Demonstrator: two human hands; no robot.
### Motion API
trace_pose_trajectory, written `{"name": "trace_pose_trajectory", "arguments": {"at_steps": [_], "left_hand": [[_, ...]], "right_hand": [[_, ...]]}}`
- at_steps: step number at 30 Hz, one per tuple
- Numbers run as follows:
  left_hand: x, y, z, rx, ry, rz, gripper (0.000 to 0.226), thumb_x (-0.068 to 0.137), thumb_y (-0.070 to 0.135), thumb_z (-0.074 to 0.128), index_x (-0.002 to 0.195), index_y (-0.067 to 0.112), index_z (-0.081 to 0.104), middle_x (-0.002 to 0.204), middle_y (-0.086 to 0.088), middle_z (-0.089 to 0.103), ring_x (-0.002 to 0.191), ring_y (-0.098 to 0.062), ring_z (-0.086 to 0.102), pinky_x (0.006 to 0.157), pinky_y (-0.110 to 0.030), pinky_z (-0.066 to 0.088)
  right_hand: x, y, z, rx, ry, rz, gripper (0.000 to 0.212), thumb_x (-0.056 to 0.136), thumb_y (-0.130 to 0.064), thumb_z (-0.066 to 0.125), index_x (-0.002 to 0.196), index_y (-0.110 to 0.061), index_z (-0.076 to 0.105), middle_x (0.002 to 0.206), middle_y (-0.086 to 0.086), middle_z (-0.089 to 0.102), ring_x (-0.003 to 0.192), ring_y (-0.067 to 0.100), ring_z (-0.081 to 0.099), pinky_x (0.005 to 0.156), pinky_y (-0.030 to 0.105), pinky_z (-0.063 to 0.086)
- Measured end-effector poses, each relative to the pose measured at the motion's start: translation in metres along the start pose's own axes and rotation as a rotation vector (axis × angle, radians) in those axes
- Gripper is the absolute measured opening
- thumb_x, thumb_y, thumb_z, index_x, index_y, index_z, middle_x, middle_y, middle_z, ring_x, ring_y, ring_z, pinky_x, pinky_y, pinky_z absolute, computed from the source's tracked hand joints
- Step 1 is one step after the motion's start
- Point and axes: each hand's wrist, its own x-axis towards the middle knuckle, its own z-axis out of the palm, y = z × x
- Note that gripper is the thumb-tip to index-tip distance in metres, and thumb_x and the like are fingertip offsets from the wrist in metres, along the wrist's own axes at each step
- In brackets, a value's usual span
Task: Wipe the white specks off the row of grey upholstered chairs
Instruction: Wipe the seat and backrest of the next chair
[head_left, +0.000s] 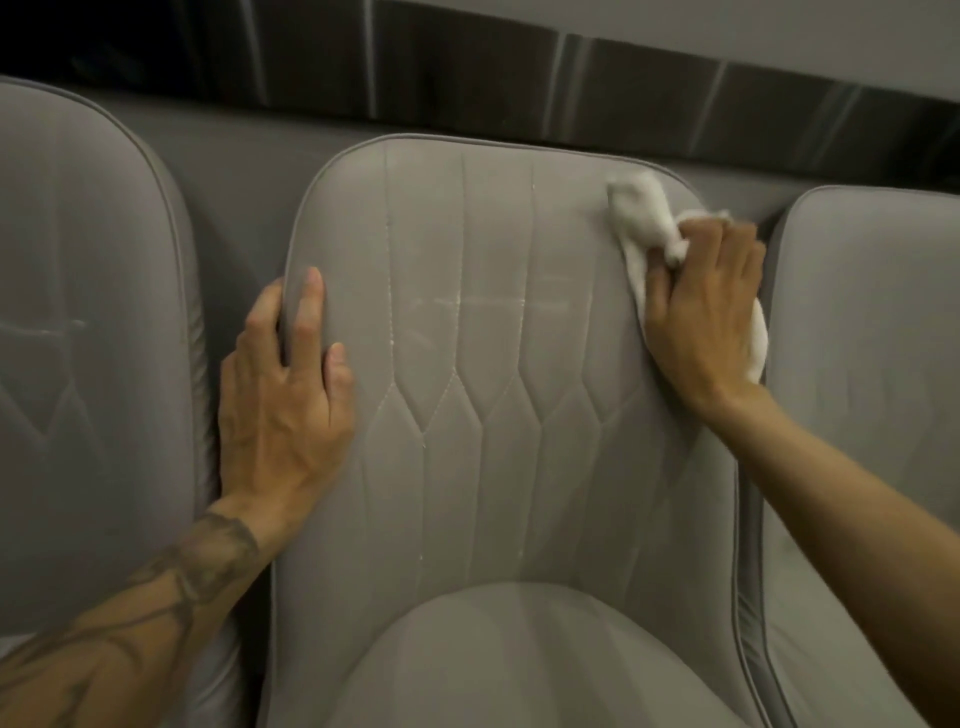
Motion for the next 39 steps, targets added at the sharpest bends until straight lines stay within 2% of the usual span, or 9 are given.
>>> {"name": "trace_pose_trajectory", "arguments": {"at_steps": [3,7,10,14,18,22,28,35,39], "left_hand": [[-0.001,0.001,-0.001,-0.015,-0.004,0.001,0.060,0.106,0.029,0.040,0.162,0.013,0.030,0.153,-0.025,0.037,0.118,-0.044,0.046,0.088,-0.058,0.045],[0.000,0.001,0.000,-0.007,-0.001,0.010,0.059,0.106,0.029,0.040,0.162,0.013,0.029,0.152,-0.025,0.037,0.119,-0.046,0.048,0.087,-0.059,0.045],[-0.001,0.001,0.000,-0.010,0.001,0.010,0.059,0.106,0.029,0.039,0.162,0.015,0.027,0.152,-0.025,0.037,0.118,-0.047,0.049,0.087,-0.059,0.045],[-0.001,0.001,0.000,-0.015,-0.001,0.001,0.059,0.106,0.028,0.040,0.163,0.015,0.027,0.153,-0.025,0.037,0.119,-0.047,0.048,0.088,-0.060,0.045],[-0.001,0.003,-0.001,-0.024,-0.009,0.005,0.059,0.106,0.027,0.040,0.162,0.014,0.028,0.153,-0.027,0.037,0.119,-0.047,0.047,0.091,-0.059,0.045],[-0.001,0.001,0.000,-0.021,-0.006,0.005,0.060,0.106,0.029,0.040,0.163,0.015,0.027,0.153,-0.027,0.038,0.118,-0.047,0.048,0.089,-0.059,0.043],[-0.002,0.000,0.002,-0.017,0.009,0.005,0.060,0.106,0.029,0.040,0.163,0.017,0.026,0.153,-0.024,0.037,0.120,-0.045,0.047,0.089,-0.058,0.043],[-0.002,-0.001,0.003,-0.020,-0.001,0.006,0.059,0.107,0.031,0.039,0.163,0.016,0.027,0.153,-0.024,0.037,0.117,-0.046,0.048,0.087,-0.058,0.045],[-0.002,-0.002,0.003,-0.021,0.008,0.009,0.060,0.107,0.031,0.039,0.164,0.017,0.025,0.153,-0.024,0.037,0.119,-0.045,0.046,0.087,-0.058,0.044]], "right_hand": [[-0.012,0.009,-0.009,-0.003,-0.066,-0.039,0.037,0.104,-0.035,0.043,0.117,-0.002,0.053,0.116,0.025,0.050,0.101,0.041,0.047,0.089,0.050,0.038],[0.035,-0.001,0.006,0.024,-0.014,0.026,0.039,0.102,-0.037,0.042,0.123,-0.005,0.052,0.125,0.023,0.049,0.109,0.041,0.047,0.094,0.045,0.035],[0.013,-0.003,0.005,0.010,0.022,0.067,0.035,0.102,-0.034,0.044,0.121,-0.006,0.052,0.124,0.023,0.050,0.106,0.040,0.048,0.093,0.047,0.037],[-0.063,0.008,-0.013,-0.093,-0.064,-0.059,0.029,0.104,-0.037,0.049,0.114,-0.009,0.054,0.116,0.020,0.051,0.095,0.037,0.047,0.082,0.047,0.038],[-0.032,0.012,-0.013,-0.076,-0.098,-0.123,0.035,0.105,-0.041,0.046,0.116,-0.009,0.055,0.117,0.021,0.051,0.098,0.039,0.048,0.083,0.049,0.039],[0.012,0.003,0.002,-0.038,-0.032,-0.036,0.041,0.106,-0.045,0.040,0.120,-0.009,0.053,0.120,0.022,0.051,0.103,0.039,0.048,0.087,0.048,0.037],[-0.070,0.011,-0.010,-0.064,-0.064,-0.072,0.028,0.102,-0.039,0.052,0.111,-0.012,0.052,0.114,0.016,0.051,0.094,0.034,0.045,0.081,0.046,0.035],[0.010,0.002,0.003,-0.036,-0.001,-0.037,0.042,0.105,-0.052,0.039,0.111,-0.013,0.054,0.115,0.018,0.052,0.101,0.036,0.049,0.085,0.047,0.037],[-0.012,0.000,0.007,-0.044,0.036,0.038,0.039,0.105,-0.049,0.042,0.111,-0.012,0.055,0.113,0.016,0.053,0.098,0.035,0.049,0.083,0.045,0.038]]}}
